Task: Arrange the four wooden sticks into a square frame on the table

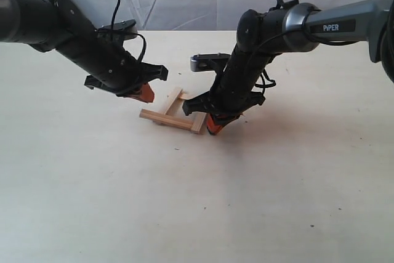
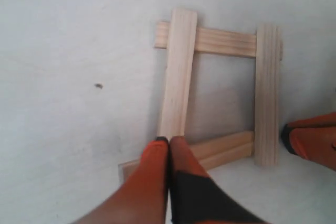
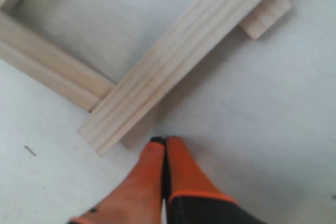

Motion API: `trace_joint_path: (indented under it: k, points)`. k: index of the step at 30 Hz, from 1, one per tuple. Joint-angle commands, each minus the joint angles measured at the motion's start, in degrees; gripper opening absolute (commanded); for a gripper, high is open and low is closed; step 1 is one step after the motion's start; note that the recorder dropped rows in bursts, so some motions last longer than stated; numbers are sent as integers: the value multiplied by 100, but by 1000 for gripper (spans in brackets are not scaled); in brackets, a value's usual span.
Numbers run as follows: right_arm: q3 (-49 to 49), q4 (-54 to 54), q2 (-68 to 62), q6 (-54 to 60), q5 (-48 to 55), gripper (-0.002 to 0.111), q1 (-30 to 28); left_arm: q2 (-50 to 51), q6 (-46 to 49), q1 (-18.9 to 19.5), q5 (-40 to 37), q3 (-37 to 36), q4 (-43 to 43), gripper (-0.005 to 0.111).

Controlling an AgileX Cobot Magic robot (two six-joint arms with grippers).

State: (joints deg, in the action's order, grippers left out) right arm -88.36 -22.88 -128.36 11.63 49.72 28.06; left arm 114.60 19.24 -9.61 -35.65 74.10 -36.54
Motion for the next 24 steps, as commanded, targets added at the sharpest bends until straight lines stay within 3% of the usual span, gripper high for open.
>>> trace_joint_path:
  k: [1,12,16,24]
  points:
    - [10,52,1,20,-59,-1,-4,36,48,-31,-173,-39,-31,0]
    - [10,53,1,20,-74,-1,-4,-317,-117,260,-352,-39,564,0]
    - [10,15,1,30,-62,-1,-4,-416,-567,269,-88,-81,1381,0]
    - [10,-193,1,30,-79,-1,-4,105,-515,79,234,-177,709,0]
